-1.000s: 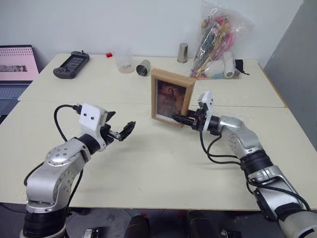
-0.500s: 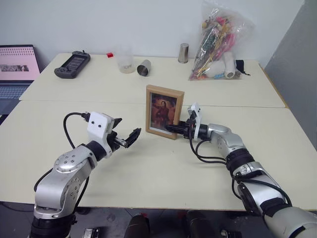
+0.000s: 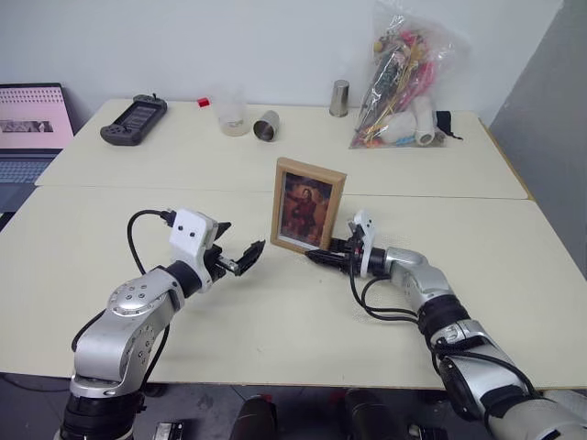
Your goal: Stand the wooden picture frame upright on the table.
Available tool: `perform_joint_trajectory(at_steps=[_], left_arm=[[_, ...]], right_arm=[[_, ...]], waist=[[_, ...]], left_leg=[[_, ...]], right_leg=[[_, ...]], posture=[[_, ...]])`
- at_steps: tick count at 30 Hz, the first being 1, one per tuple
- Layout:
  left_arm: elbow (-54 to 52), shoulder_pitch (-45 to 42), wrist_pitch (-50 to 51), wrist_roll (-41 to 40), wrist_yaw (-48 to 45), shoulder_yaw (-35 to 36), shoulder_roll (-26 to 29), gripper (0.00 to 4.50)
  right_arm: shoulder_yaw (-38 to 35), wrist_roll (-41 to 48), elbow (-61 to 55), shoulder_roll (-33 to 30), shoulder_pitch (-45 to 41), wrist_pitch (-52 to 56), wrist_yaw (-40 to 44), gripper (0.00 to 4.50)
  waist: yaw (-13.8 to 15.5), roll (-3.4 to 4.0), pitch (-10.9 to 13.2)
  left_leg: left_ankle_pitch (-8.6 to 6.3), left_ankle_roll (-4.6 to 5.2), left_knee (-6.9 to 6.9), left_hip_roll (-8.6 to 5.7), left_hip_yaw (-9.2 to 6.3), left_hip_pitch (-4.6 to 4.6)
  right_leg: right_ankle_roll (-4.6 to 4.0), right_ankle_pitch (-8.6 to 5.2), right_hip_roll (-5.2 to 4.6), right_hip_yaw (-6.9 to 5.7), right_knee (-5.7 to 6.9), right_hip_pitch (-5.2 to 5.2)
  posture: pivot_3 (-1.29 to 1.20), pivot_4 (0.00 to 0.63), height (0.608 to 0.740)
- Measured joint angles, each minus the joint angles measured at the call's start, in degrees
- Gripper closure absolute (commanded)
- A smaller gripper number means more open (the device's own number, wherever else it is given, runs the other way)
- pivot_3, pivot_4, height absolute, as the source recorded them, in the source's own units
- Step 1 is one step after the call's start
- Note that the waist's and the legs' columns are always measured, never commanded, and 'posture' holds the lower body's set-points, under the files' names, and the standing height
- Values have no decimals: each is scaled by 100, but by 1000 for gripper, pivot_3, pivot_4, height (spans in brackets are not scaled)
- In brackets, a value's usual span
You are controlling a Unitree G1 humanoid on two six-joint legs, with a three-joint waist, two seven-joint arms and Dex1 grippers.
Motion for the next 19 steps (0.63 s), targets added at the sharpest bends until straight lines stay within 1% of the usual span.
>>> perform_joint_trajectory(at_steps=[2, 3, 4, 8, 11, 13, 17, 19], left_arm=[[62, -41, 23, -33, -120, 5, 76, 0], [75, -46, 26, -45, -140, 10, 112, 0], [113, -71, 37, -56, -176, 16, 153, 0], [300, -198, 136, -162, -399, 121, 361, 0], [636, -383, 193, -286, -693, 230, 575, 0], [745, -492, 236, -334, -779, 262, 641, 0], [1389, -1139, 382, -609, -1445, 261, 967, 0], [1641, -1402, 413, -661, -1632, 306, 1038, 0]], right_arm=[[-7, 9, -452, -266, 260, 135, 58, 108], [-27, 14, -571, -375, 343, 175, 99, 14], [-69, 19, -720, -498, 436, 224, 131, 14], [-354, 50, -1656, -1371, 1119, 550, 229, 14], [-774, 209, -2793, -2091, 1700, 1283, 43, 14], [-909, 331, -3242, -2211, 1761, 1561, -24, 14], [-1323, 1136, -4805, -2422, 1788, 2760, -421, 14], [-1396, 1350, -5156, -2436, 1766, 3049, -578, 14]], waist=[[19, 0, 0], [35, 0, 0], [42, 0, 0], [95, 0, 0], [87, 2, 2], [27, 2, 1], [-35, 3, 2], [-32, 1, 1]], left_leg=[[0, 0, 0, -2, -1, -1], [0, 0, 1, -4, -1, -2], [0, 0, 1, -4, -1, -2], [-1, 1, 0, -5, -1, -3], [0, 1, -3, 0, -1, -5], [-1, 1, -4, 7, -2, 0], [0, 2, -7, 9, -8, 1], [-1, 2, -6, 6, -7, 1]], right_leg=[[0, 0, -1, 0, -1, 1], [1, 0, -2, 1, -2, 2], [1, 0, -2, 1, -7, 4], [2, -1, -2, 1, -17, 5], [2, -1, 4, 2, -18, 3], [2, -1, 10, 4, -18, 3], [2, -2, 17, 3, -7, 0], [2, -2, 14, 3, -15, 3]], posture=[[0, 150, 740], [0, 150, 740], [0, 150, 740], [0, 150, 740], [0, 150, 740], [0, 150, 740], [0, 150, 740], [0, 150, 740]])
